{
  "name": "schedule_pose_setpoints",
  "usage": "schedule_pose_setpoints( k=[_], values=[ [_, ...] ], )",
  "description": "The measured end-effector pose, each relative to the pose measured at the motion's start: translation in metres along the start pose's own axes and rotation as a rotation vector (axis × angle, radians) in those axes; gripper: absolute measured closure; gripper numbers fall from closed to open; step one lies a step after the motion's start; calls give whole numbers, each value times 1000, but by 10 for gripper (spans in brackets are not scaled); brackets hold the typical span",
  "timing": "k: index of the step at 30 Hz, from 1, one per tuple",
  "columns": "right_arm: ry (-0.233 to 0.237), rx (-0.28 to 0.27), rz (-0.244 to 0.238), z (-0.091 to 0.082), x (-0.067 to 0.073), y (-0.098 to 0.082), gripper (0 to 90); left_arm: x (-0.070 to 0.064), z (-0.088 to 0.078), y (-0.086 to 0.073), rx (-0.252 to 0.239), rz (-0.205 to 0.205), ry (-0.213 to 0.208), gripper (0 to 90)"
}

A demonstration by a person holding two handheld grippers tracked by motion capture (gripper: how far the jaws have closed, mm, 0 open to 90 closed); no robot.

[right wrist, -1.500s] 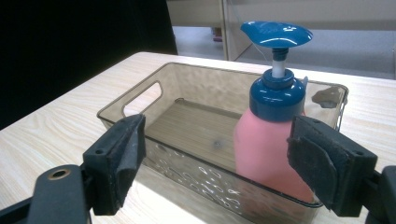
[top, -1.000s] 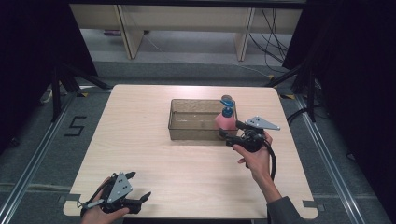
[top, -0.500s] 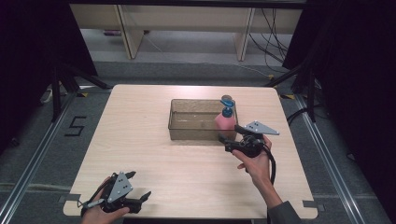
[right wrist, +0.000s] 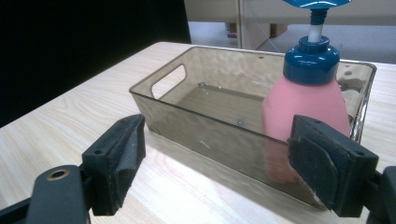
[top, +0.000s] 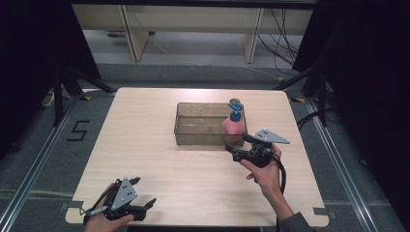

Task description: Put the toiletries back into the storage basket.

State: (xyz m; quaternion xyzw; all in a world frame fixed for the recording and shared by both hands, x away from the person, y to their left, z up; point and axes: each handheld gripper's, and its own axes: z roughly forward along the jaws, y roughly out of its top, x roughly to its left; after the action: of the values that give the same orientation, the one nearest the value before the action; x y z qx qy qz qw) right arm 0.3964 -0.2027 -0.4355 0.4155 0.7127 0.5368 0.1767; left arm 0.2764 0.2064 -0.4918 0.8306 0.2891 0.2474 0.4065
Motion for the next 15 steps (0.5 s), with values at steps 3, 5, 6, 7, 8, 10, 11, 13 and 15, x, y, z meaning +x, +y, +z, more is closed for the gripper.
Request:
schedule_pose_setpoints(
  k=[3,5,6,7,8,10,11,13,15],
  values=[
    [7,-4,-2,-1,1,0,203,0,-1,-2,4,-2,3,147],
    [6,-7,2,-1,2,-1,203,-1,-2,-1,1,-10,-4,148],
    [4,4,20,-2,4,-2,203,-1,-1,-1,-8,-8,-5,148],
    [9,-7,-9,-2,3,-2,203,-1,-1,-1,-4,0,0,147],
    [1,-5,-14,-3,3,-3,203,-1,-1,-1,-4,2,0,147],
    [13,12,3,-5,4,-3,203,-1,-1,-1,3,8,4,147],
    [10,-12,-15,-4,3,-4,203,-1,-2,-1,3,6,3,147],
    [18,-4,0,-5,4,-5,203,-1,-2,-1,-4,-13,-8,147],
    [16,10,34,-8,7,-6,203,-1,-2,-1,-7,-8,-5,148]
  ],
)
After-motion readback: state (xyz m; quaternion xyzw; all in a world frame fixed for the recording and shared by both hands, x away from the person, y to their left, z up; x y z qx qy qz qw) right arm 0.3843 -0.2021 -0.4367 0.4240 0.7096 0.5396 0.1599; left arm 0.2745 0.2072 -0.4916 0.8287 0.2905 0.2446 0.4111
